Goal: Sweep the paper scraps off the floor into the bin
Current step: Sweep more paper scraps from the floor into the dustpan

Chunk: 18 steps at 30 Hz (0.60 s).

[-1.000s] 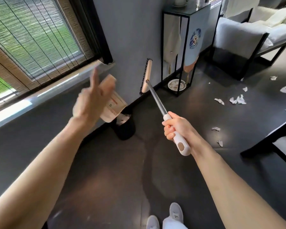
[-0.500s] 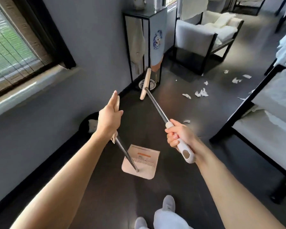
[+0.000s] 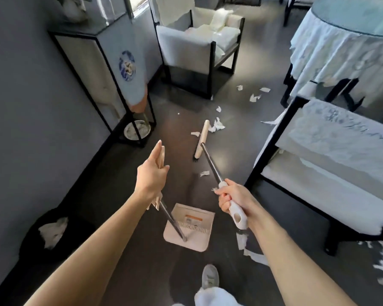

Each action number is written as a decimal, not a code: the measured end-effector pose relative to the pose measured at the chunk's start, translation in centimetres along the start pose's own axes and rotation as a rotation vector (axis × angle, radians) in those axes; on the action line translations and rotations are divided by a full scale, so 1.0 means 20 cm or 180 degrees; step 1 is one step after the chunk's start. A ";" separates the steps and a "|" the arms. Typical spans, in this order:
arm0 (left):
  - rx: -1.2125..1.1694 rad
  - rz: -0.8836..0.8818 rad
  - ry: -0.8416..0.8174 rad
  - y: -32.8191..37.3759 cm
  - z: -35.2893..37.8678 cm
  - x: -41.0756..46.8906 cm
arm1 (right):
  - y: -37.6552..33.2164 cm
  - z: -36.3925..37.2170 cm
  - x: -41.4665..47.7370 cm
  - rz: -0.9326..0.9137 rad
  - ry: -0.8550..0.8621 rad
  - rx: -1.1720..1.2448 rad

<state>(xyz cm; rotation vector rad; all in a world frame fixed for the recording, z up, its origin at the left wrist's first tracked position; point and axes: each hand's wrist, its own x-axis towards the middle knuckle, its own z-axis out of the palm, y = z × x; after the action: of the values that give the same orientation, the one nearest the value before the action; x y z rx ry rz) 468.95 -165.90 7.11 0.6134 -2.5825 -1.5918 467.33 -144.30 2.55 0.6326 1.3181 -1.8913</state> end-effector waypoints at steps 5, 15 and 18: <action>-0.0140 0.0281 -0.0198 0.27 0.17 0.53 | -0.49 -0.03 0.26 -0.0174 0.0099 0.0310; -0.0520 0.0693 -0.0729 0.61 0.45 1.95 | -1.53 0.05 1.06 -0.0518 0.0416 0.0868; -0.0327 0.0873 -0.0879 0.77 0.59 2.33 | -1.83 0.07 1.28 -0.0650 0.0498 0.0987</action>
<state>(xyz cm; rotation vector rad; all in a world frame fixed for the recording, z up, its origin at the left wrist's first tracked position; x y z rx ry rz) 418.48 -166.32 7.25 0.0280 -2.5992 -1.8052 422.72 -145.52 5.09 0.8434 1.2329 -2.2787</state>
